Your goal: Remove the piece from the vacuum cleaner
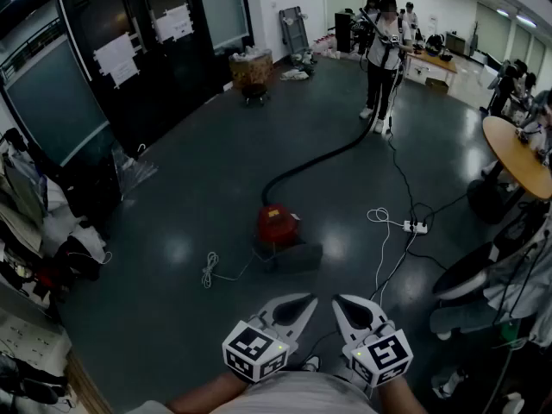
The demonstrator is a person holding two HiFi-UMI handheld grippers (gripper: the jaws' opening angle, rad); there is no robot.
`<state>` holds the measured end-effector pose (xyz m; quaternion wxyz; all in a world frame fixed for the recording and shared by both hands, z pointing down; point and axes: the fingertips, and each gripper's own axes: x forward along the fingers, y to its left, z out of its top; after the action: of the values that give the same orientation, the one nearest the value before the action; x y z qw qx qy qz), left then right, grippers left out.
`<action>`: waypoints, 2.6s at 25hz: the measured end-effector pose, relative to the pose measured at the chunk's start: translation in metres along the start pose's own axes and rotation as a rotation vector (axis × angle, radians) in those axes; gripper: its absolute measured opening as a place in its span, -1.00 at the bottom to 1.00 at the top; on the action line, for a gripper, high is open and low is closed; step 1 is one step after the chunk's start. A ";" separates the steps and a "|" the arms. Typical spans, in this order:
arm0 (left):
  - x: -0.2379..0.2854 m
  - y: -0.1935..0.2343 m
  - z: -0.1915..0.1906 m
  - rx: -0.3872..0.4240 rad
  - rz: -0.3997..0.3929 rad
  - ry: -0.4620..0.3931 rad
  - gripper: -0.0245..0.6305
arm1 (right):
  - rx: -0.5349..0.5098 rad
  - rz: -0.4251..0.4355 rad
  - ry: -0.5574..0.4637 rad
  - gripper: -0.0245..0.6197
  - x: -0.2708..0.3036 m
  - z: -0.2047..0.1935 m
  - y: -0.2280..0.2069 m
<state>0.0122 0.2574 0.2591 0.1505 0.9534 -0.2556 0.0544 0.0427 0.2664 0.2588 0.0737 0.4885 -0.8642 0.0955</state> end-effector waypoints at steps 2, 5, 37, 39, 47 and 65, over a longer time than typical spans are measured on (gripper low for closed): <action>-0.001 -0.002 0.000 0.000 0.000 0.001 -0.91 | -0.001 0.000 0.001 -0.88 -0.002 0.000 0.001; -0.002 -0.004 0.000 0.002 -0.001 0.001 -0.91 | 0.002 -0.002 0.002 -0.88 -0.003 -0.001 0.001; 0.015 0.018 -0.014 -0.015 0.085 0.015 -0.91 | 0.010 0.075 0.014 -0.88 0.010 -0.017 -0.017; 0.019 0.030 -0.015 -0.019 0.092 0.016 -0.91 | 0.021 0.080 0.013 -0.88 0.020 -0.018 -0.023; 0.044 0.099 -0.016 -0.014 0.091 0.035 -0.91 | 0.026 0.082 0.034 -0.87 0.091 -0.020 -0.047; 0.131 0.312 -0.003 0.035 -0.045 0.010 -0.91 | -0.065 0.065 0.175 -0.87 0.304 -0.067 -0.133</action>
<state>-0.0319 -0.0609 0.3667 0.1362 0.9612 -0.2323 0.0601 0.0037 -0.0373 0.4035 0.1616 0.4474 -0.8725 0.1119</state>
